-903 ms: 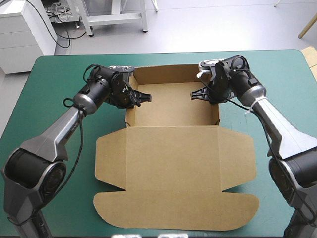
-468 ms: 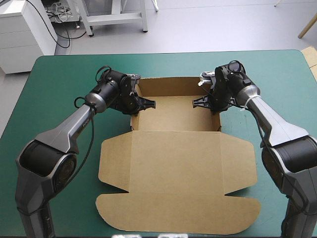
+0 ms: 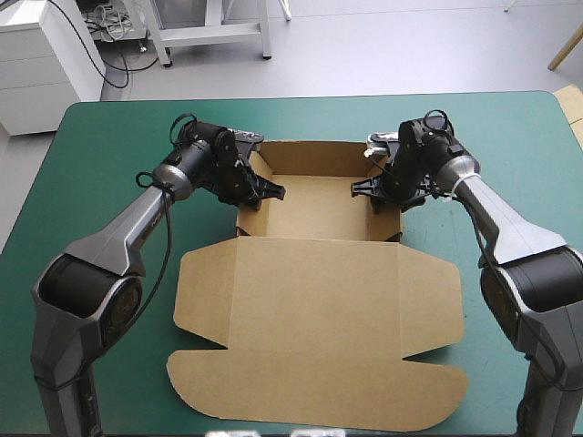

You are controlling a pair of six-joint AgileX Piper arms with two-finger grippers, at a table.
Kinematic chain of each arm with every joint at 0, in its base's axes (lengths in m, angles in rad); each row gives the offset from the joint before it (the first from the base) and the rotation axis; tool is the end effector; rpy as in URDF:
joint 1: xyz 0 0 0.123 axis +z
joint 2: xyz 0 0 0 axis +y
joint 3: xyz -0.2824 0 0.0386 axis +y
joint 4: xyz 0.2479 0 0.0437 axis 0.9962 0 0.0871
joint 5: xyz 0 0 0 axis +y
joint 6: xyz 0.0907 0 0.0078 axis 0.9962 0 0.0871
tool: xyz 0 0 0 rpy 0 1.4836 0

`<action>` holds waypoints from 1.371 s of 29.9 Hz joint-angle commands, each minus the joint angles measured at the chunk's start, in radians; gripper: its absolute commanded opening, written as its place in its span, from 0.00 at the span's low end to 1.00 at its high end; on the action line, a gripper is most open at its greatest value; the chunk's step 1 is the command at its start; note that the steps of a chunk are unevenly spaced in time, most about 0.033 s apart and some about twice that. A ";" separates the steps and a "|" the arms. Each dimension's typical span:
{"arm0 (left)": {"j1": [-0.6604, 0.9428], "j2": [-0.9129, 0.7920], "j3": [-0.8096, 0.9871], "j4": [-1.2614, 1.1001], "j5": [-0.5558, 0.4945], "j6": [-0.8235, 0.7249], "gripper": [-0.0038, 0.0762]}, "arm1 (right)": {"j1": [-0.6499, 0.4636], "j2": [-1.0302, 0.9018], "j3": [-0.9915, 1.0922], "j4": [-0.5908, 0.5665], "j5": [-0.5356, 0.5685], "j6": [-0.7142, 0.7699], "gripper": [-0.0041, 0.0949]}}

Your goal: Fold the box

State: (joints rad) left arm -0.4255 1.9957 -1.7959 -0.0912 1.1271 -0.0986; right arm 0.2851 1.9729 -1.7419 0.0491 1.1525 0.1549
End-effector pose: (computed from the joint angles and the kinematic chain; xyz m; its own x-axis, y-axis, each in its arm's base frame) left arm 0.3911 -0.1854 0.2722 -0.9126 0.2632 -0.3128 0.3134 0.9418 -0.1219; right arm 0.4037 0.1226 0.2660 -0.9604 -0.1004 -0.2598 -0.1275 0.9878 0.0897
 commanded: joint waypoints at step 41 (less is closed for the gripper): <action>0.104 -0.767 0.101 -0.001 0.150 0.116 0.04 | -0.003 -0.518 0.076 -0.060 -0.009 0.023 0.88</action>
State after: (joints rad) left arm -0.3208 1.3375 -1.7766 -0.0842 1.2538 0.0110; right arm 0.2851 1.4651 -1.6552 -0.0275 1.2056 0.1755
